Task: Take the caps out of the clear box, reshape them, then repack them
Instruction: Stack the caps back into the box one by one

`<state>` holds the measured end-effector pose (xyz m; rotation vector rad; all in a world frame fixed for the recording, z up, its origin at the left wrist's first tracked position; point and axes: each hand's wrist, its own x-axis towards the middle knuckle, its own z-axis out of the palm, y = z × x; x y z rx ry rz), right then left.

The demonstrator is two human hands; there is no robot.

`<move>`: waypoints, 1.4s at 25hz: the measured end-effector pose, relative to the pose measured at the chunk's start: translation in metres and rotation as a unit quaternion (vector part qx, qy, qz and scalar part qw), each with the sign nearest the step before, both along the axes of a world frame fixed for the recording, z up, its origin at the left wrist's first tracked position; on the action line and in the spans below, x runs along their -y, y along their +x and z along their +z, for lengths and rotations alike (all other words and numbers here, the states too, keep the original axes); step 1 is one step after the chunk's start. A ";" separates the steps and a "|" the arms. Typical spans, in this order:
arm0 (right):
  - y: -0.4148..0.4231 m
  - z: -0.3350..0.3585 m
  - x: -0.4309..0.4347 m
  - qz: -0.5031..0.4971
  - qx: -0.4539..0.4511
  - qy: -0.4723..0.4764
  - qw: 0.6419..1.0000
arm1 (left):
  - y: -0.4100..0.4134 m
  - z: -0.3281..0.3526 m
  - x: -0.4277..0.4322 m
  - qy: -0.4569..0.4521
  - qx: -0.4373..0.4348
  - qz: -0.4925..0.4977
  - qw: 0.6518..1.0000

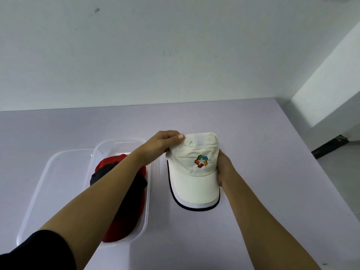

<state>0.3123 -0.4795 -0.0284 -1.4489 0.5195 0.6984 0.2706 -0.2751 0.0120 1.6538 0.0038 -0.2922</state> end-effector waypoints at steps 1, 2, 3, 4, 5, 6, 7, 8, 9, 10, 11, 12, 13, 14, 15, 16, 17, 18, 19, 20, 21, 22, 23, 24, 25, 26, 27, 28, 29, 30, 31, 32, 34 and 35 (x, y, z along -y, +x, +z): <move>-0.002 0.002 0.000 -0.007 -0.010 0.025 1.000 | -0.004 -0.003 0.000 -0.038 0.002 0.021 0.999; -0.003 0.002 0.000 -0.017 -0.018 0.046 0.999 | -0.008 -0.005 0.000 -0.061 0.001 0.039 0.997; -0.005 0.002 0.000 -0.024 -0.025 0.058 0.998 | -0.011 -0.004 0.001 -0.059 0.003 0.055 0.997; -0.006 0.002 -0.002 -0.027 -0.027 0.064 0.997 | -0.013 -0.004 0.001 -0.034 0.009 0.072 0.997; -0.008 0.004 -0.005 -0.027 -0.027 0.068 0.997 | -0.016 -0.002 0.001 -0.004 0.017 0.092 0.996; -0.010 0.007 -0.011 -0.024 -0.025 0.068 0.997 | -0.018 0.000 -0.002 0.021 0.022 0.116 0.993; -0.012 0.011 -0.019 -0.019 -0.024 0.067 0.997 | -0.020 0.002 -0.006 0.032 0.023 0.139 0.989; -0.012 0.013 -0.029 -0.015 -0.022 0.066 0.997 | -0.022 0.004 -0.014 0.037 0.021 0.156 0.987; -0.013 0.016 -0.039 -0.011 -0.020 0.065 0.998 | -0.025 0.006 -0.024 0.030 0.008 0.162 0.986; -0.014 0.018 -0.049 -0.008 -0.021 0.071 0.997 | -0.030 0.008 -0.036 0.012 -0.022 0.162 0.986; -0.015 0.022 -0.060 -0.004 -0.028 0.081 0.996 | -0.036 0.010 -0.049 -0.018 -0.065 0.156 0.985; -0.016 0.025 -0.071 0.001 -0.035 0.093 0.995 | -0.041 0.009 -0.060 -0.047 -0.111 0.143 0.982; -0.016 0.029 -0.081 0.007 -0.038 0.100 0.994 | -0.047 0.007 -0.071 -0.076 -0.151 0.128 0.977; -0.016 0.031 -0.092 0.008 -0.036 0.103 0.994 | -0.052 0.004 -0.081 -0.101 -0.180 0.115 0.972; -0.017 0.034 -0.105 0.005 -0.035 0.096 0.995 | -0.058 0.002 -0.092 -0.130 -0.197 0.108 0.966; -0.017 0.036 -0.117 -0.002 -0.035 0.087 0.996 | -0.062 0.001 -0.102 -0.158 -0.202 0.111 0.960; -0.017 0.037 -0.128 -0.013 -0.035 0.085 0.996 | -0.066 0.000 -0.113 -0.183 -0.203 0.122 0.954; -0.017 0.035 -0.140 -0.020 -0.032 0.079 0.996 | -0.069 0.000 -0.123 -0.196 -0.202 0.138 0.950; -0.017 0.034 -0.151 -0.021 -0.025 0.071 0.997 | -0.072 0.001 -0.133 -0.194 -0.199 0.156 0.948; -0.016 0.033 -0.160 -0.019 -0.017 0.061 0.998 | -0.075 0.005 -0.143 -0.182 -0.196 0.168 0.949; -0.017 0.033 -0.167 -0.012 -0.004 0.050 0.999 | -0.077 0.008 -0.151 -0.159 -0.196 0.177 0.951; -0.017 0.035 -0.173 0.001 0.012 0.048 0.999 | -0.078 0.011 -0.159 -0.136 -0.200 0.183 0.953; -0.016 0.038 -0.181 0.021 0.029 0.061 0.998 | -0.078 0.011 -0.170 -0.123 -0.202 0.194 0.952; -0.015 0.041 -0.188 0.046 0.043 0.085 0.994 | -0.078 0.012 -0.179 -0.125 -0.200 0.212 0.948; -0.013 0.045 -0.195 0.076 0.059 0.114 0.989 | -0.076 0.013 -0.187 -0.137 -0.194 0.235 0.943; -0.011 0.049 -0.202 0.101 0.076 0.139 0.982 | -0.074 0.015 -0.194 -0.157 -0.181 0.259 0.936; -0.011 0.051 -0.210 0.119 0.094 0.143 0.978 | -0.072 0.014 -0.201 -0.176 -0.165 0.281 0.929; -0.011 0.049 -0.216 0.137 0.116 0.122 0.976 | -0.070 0.014 -0.207 -0.192 -0.148 0.296 0.924; -0.014 0.045 -0.218 0.156 0.141 0.076 0.975 | -0.068 0.012 -0.209 -0.204 -0.133 0.309 0.919; -0.018 0.037 -0.220 0.179 0.169 0.016 0.969 | -0.066 0.009 -0.213 -0.213 -0.121 0.323 0.914; -0.025 0.027 -0.221 0.209 0.196 -0.048 0.957 | -0.064 0.004 -0.218 -0.221 -0.112 0.337 0.909; -0.031 0.015 -0.220 0.252 0.222 -0.110 0.936 | -0.062 0.000 -0.220 -0.225 -0.104 0.351 0.903; -0.047 -0.004 -0.216 0.352 0.245 -0.193 0.882 | -0.059 -0.009 -0.222 -0.239 -0.089 0.369 0.894; -0.053 -0.012 -0.216 0.400 0.242 -0.218 0.857 | -0.056 -0.013 -0.222 -0.244 -0.081 0.373 0.891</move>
